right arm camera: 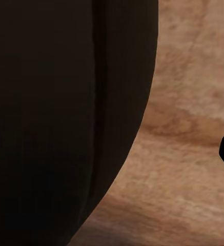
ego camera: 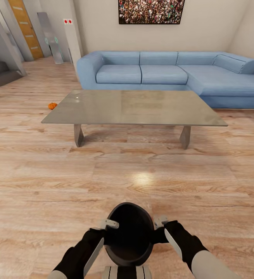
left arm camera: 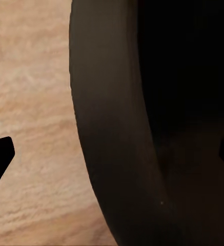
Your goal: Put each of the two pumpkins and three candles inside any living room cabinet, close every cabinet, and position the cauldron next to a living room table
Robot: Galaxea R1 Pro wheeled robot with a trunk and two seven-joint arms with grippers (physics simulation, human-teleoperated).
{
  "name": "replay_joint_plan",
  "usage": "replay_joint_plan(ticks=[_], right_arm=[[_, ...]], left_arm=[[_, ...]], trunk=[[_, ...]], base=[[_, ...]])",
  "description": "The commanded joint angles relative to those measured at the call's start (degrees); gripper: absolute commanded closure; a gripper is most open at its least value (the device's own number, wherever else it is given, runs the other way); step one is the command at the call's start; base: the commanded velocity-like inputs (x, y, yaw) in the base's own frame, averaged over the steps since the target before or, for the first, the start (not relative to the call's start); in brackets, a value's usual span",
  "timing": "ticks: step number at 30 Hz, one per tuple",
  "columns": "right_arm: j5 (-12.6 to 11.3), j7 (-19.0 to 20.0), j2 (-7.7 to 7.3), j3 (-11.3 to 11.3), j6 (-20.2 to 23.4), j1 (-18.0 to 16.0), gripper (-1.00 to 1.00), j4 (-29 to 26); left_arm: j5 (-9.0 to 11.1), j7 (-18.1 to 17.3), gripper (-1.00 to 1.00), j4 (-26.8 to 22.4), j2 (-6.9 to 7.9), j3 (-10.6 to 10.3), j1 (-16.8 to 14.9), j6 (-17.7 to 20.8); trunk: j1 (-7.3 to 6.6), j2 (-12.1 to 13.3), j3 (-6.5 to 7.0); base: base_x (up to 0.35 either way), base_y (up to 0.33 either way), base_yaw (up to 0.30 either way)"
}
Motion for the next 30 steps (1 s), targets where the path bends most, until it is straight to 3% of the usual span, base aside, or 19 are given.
replay_joint_plan(ticks=[1, 2, 3, 4, 16, 17, 30], right_arm=[[0.29, -0.08, -0.02, 0.03, -0.33, 0.0, -1.0, 0.33], [0.1, -0.08, -0.02, 0.02, -0.62, 0.0, -1.0, 0.63], [-0.06, -0.09, 0.0, 0.02, -0.91, 0.0, 1.0, 0.92], [4.48, -0.11, 0.0, 0.02, -8.53, 0.0, 1.0, 4.25], [4.56, -0.15, -0.02, -0.06, -8.51, 0.0, 1.0, 3.72], [5.62, -0.45, -0.11, -0.42, -8.98, -0.18, 1.0, 0.7], [8.26, -0.08, -0.02, -0.59, -8.94, -0.35, 1.0, 1.15]], left_arm=[[-0.33, 0.0, -1.0, 0.33, -0.1, -0.33, -0.19, -0.33], [-0.64, 0.0, 1.0, 0.66, -0.13, -0.66, -0.26, -0.66], [-0.95, 0.03, 1.0, 0.99, -0.17, -0.98, -0.33, -0.99], [-3.04, 0.06, 1.0, 9.18, -0.18, -3.99, -0.35, -10.33], [-3.0, 0.0, 1.0, 8.73, -0.03, -3.99, -0.38, -10.54], [-2.65, 0.05, 1.0, 3.01, 0.26, -3.82, -0.08, -10.69], [-1.76, 0.08, 1.0, 1.52, 0.34, -3.9, 0.41, -10.9]], trunk=[[0.0, 0.0, 0.0], [0.0, 0.0, 0.0], [0.0, 0.0, 0.0], [0.0, 0.0, 0.0], [0.0, 0.0, 0.0], [-0.02, 0.01, 0.01], [-0.02, 0.01, 0.01]], base=[[0.0, 0.0, 0.0], [0.0, 0.0, 0.0], [0.0, 0.0, 0.0], [0.0, 0.0, 0.0], [0.0, 0.0, 0.0], [0.0, 0.0, 0.0], [0.0, 0.0, 0.0]])
